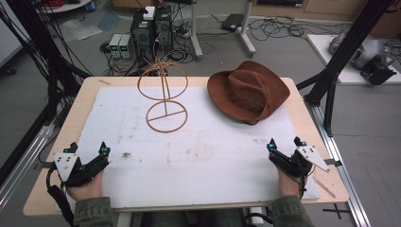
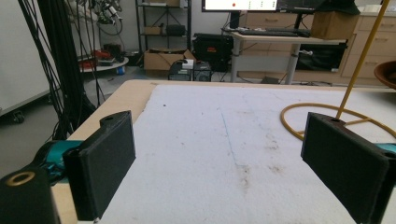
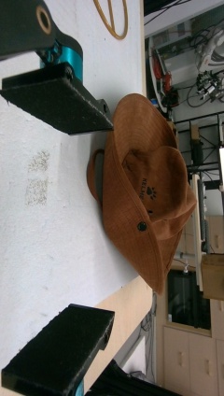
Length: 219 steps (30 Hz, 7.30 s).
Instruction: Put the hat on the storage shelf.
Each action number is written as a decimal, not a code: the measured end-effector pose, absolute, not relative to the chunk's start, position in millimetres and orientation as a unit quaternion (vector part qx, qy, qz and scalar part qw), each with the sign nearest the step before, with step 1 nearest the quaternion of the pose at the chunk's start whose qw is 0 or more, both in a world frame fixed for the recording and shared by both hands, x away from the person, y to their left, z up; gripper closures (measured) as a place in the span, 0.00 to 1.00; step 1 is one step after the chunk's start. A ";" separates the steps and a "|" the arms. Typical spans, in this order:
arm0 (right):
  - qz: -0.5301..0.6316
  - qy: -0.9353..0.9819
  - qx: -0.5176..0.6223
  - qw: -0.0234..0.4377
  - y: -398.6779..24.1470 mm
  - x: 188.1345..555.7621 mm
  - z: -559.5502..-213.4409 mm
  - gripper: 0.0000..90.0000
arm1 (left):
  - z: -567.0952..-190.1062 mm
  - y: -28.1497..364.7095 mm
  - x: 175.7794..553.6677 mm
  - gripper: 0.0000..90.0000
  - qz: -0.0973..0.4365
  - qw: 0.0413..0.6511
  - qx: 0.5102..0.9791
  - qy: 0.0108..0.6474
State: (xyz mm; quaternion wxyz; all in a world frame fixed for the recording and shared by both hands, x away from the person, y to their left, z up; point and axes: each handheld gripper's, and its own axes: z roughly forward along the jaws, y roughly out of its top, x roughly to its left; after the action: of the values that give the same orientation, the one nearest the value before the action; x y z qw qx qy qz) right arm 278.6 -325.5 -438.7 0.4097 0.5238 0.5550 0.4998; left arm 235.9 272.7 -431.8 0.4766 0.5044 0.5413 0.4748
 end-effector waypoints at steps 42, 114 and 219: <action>0.518 0.578 0.491 0.396 -316.7 317.0 -404.9 0.09 | -431.3 274.6 235.1 0.11 0.474 0.480 0.500 0.542; 0.399 0.707 0.521 0.264 -313.2 511.2 -422.2 0.98 | -435.8 264.8 241.7 0.12 0.453 0.483 0.533 0.527; 0.685 0.618 0.240 0.302 -77.8 407.5 -278.6 0.97 | -435.3 277.6 241.8 0.12 0.439 0.511 0.504 0.540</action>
State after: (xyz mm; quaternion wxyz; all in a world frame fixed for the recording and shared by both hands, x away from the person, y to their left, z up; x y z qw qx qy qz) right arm 407.5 -77.8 -278.6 0.3018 0.2396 0.6181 0.6852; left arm 241.8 277.6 -435.3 0.5115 0.5039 0.5404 0.4388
